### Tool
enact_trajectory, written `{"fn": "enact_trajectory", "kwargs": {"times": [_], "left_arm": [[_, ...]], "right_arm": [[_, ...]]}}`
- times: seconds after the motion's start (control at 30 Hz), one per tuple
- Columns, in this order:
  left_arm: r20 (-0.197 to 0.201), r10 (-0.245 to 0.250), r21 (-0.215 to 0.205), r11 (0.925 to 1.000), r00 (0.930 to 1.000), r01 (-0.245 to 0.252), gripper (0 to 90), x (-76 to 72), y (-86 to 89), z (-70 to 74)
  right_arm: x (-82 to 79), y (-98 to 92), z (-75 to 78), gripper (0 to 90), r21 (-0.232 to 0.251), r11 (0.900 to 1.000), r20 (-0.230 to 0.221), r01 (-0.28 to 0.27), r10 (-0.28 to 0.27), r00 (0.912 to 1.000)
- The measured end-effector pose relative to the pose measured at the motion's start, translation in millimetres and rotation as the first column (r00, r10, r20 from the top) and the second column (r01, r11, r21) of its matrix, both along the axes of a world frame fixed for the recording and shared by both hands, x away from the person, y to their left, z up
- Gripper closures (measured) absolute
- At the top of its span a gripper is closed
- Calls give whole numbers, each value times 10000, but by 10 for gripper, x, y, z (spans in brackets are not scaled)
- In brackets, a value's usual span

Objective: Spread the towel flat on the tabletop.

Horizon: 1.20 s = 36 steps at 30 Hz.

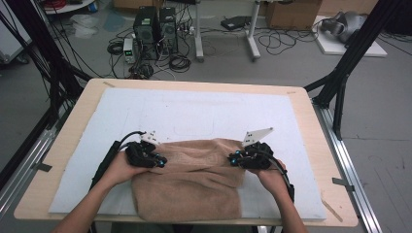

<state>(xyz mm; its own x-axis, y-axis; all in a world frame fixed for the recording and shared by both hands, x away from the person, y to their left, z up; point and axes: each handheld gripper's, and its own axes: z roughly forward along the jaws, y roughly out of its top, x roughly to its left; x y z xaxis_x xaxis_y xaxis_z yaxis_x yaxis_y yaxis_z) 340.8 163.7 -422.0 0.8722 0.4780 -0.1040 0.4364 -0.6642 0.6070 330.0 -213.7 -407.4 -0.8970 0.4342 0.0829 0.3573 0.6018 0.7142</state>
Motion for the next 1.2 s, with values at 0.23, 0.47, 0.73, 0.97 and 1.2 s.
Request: {"fn": "enact_trajectory", "kwargs": {"times": [0.23,0.47,0.73,0.97,1.2], "left_arm": [[56,296,-671,9973,9995,-292,898,-31,86,104],[200,772,-1790,9812,9968,-724,898,-35,253,271],[589,1019,-2191,9718,9931,-867,898,-43,336,407],[1107,1331,-1970,9743,9849,-1095,894,5,343,493],[362,674,-1054,9924,9971,-633,499,134,118,243]], "right_arm": [[-6,-45,50,846,238,9997,-58,-93,94,9999],[56,-81,303,846,339,9994,338,-23,11,9994],[103,-59,374,846,335,9994,463,-21,5,9989],[190,-79,392,845,600,9979,101,-258,253,9996],[210,-47,235,844,249,9991,-385,-344,354,9986]]}}
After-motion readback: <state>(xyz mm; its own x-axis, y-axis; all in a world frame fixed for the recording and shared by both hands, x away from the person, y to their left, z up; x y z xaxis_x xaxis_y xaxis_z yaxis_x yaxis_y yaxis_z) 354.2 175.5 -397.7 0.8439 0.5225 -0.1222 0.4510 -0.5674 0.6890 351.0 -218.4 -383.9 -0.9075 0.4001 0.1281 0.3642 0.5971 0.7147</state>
